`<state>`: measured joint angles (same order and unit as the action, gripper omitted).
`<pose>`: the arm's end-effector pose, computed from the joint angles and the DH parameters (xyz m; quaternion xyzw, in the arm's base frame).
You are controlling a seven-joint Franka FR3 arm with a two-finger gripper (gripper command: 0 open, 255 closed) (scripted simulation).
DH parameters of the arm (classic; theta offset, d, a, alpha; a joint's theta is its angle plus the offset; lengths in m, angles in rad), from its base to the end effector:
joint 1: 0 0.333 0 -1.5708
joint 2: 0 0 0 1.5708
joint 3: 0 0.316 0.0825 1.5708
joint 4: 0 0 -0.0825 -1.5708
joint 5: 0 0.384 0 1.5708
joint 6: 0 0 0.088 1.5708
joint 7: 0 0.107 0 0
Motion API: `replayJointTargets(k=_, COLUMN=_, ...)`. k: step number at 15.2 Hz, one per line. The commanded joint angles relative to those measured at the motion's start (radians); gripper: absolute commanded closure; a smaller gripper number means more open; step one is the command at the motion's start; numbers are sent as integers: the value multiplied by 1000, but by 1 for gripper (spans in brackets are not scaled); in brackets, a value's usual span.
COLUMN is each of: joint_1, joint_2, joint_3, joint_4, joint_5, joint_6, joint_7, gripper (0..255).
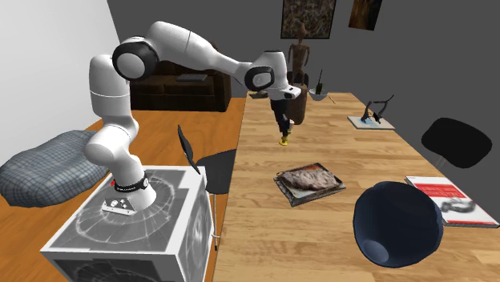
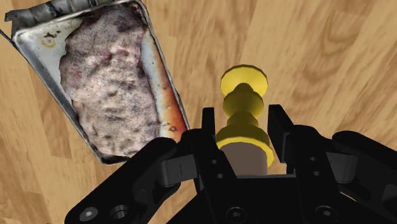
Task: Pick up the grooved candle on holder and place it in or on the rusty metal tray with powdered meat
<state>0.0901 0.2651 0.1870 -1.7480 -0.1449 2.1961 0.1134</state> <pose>0.6295 0.1640 0.4402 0.9884 0.1124 0.0997 0.0195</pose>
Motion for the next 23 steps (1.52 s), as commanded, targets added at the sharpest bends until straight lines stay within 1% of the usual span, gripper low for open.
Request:
replayJointTargets(k=1, joint_1=0, joint_2=-9, joint_3=1, joint_4=15, joint_5=4, joint_6=-25, joint_7=-4, gripper=255)
replayJointTargets(k=3, joint_1=0, joint_2=-13, joint_3=2, joint_4=25, joint_5=6, joint_6=-39, joint_7=-5, gripper=255)
replayJointTargets(k=9, joint_1=-76, joint_2=66, joint_3=-34, joint_4=153, joint_5=32, joint_6=-78, joint_7=-136, gripper=255)
replayJointTargets(k=15, joint_1=-147, joint_2=182, joint_3=-62, joint_4=341, joint_5=54, joint_6=-145, joint_7=-255, gripper=255)
replayJointTargets(k=16, joint_1=-166, joint_2=225, joint_3=-68, joint_4=412, joint_5=60, joint_6=-172, joint_7=-288, gripper=255)
replayJointTargets(k=23, joint_1=-168, joint_2=237, joint_3=-70, joint_4=337, joint_5=56, joint_6=-85, joint_7=-283, gripper=255)
